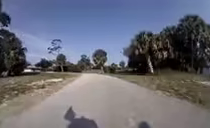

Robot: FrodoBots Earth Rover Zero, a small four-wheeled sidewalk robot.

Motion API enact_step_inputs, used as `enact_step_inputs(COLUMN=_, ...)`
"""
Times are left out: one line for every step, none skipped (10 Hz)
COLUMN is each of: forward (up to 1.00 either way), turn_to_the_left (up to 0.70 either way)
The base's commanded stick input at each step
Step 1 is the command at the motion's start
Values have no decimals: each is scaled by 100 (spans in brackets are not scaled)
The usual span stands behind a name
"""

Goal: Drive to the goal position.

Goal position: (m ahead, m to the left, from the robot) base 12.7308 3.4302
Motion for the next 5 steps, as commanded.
enact_step_inputs(forward=100, turn_to_the_left=31)
enact_step_inputs(forward=100, turn_to_the_left=39)
enact_step_inputs(forward=100, turn_to_the_left=40)
enact_step_inputs(forward=100, turn_to_the_left=38)
enact_step_inputs(forward=100, turn_to_the_left=32)
